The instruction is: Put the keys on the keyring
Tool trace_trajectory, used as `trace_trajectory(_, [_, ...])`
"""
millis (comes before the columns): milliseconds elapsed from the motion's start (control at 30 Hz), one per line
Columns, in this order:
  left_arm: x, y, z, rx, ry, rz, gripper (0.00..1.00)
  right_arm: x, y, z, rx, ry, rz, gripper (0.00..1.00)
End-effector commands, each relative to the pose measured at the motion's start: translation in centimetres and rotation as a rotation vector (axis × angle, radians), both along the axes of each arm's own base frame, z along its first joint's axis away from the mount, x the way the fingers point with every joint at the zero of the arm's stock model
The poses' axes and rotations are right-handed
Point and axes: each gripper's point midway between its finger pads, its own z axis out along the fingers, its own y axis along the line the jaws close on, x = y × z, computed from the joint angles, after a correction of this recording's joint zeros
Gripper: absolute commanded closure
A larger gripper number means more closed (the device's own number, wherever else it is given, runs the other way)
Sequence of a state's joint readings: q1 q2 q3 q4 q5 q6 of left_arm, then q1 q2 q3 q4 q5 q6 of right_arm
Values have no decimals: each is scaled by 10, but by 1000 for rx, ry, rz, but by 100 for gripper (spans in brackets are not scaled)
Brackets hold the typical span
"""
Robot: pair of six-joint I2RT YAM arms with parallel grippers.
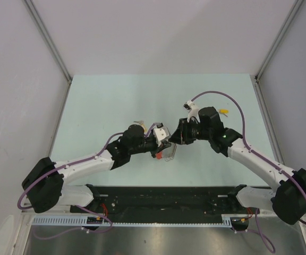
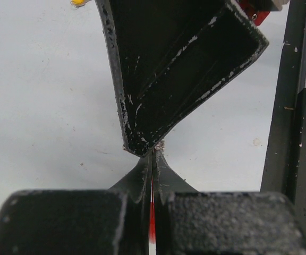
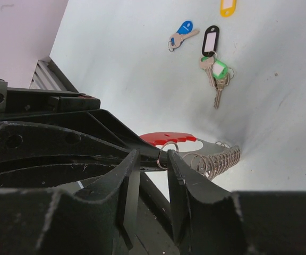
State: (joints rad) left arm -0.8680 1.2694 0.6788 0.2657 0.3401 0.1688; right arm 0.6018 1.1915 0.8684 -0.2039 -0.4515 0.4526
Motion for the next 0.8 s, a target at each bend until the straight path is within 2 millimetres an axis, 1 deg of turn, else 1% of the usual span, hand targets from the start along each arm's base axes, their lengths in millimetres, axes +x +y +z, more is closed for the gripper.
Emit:
trace_trajectory(0, [4,-7,27,-52,-80,-7,100,7,7,22,47,-35,12,69])
trace_trajectory(200, [5,-6,26,-50,-82,5,100,5,7,17,39,-18,19,74])
trace_trajectory(433, [7,-5,27,-63,-80,24,100,3,8,14,37,-4,22,77])
trace_trajectory(767, [11,-1,32,-95,-92,70,100,1,11,11,64,28,32,81])
